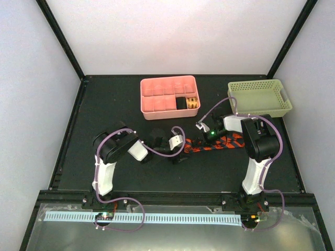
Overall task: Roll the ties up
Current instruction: Roll the tie at the center of the board.
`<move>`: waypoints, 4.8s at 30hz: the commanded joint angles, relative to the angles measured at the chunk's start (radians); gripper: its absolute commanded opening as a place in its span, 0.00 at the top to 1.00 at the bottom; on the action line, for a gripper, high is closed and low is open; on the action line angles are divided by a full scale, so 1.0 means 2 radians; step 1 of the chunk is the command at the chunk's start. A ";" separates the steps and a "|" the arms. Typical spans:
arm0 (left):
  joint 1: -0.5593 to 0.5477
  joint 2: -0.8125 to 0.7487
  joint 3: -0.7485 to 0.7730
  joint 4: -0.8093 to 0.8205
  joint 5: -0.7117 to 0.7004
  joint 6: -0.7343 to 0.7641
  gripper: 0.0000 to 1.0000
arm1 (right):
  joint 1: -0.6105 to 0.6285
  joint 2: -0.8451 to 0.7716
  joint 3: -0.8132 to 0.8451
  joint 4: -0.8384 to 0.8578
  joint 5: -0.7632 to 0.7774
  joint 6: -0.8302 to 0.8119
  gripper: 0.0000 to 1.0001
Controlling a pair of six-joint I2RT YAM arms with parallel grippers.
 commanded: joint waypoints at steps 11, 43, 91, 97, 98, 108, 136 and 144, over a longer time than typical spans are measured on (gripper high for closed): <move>-0.017 0.026 0.048 0.003 -0.034 -0.004 0.31 | 0.005 0.034 -0.024 0.028 0.089 0.005 0.98; -0.030 -0.044 0.090 -0.333 -0.146 0.130 0.60 | 0.034 -0.048 -0.031 0.086 -0.051 0.044 0.49; -0.028 0.016 0.076 -0.081 -0.081 0.050 0.49 | -0.007 -0.019 -0.043 0.023 0.101 -0.016 0.98; -0.028 -0.025 0.056 -0.186 -0.117 0.086 0.59 | -0.010 -0.050 -0.012 -0.011 0.071 -0.047 0.71; -0.028 -0.027 0.054 -0.193 -0.121 0.090 0.59 | -0.010 -0.059 -0.011 -0.014 0.066 -0.052 0.65; -0.032 -0.018 0.078 -0.244 -0.134 0.104 0.60 | 0.003 -0.095 -0.023 0.029 -0.013 -0.006 0.49; -0.017 -0.059 0.054 -0.119 -0.041 0.068 0.13 | -0.006 -0.053 -0.038 0.004 0.131 -0.033 0.98; -0.023 -0.011 0.100 -0.102 -0.033 0.044 0.12 | -0.006 -0.046 -0.046 0.008 0.137 -0.029 0.98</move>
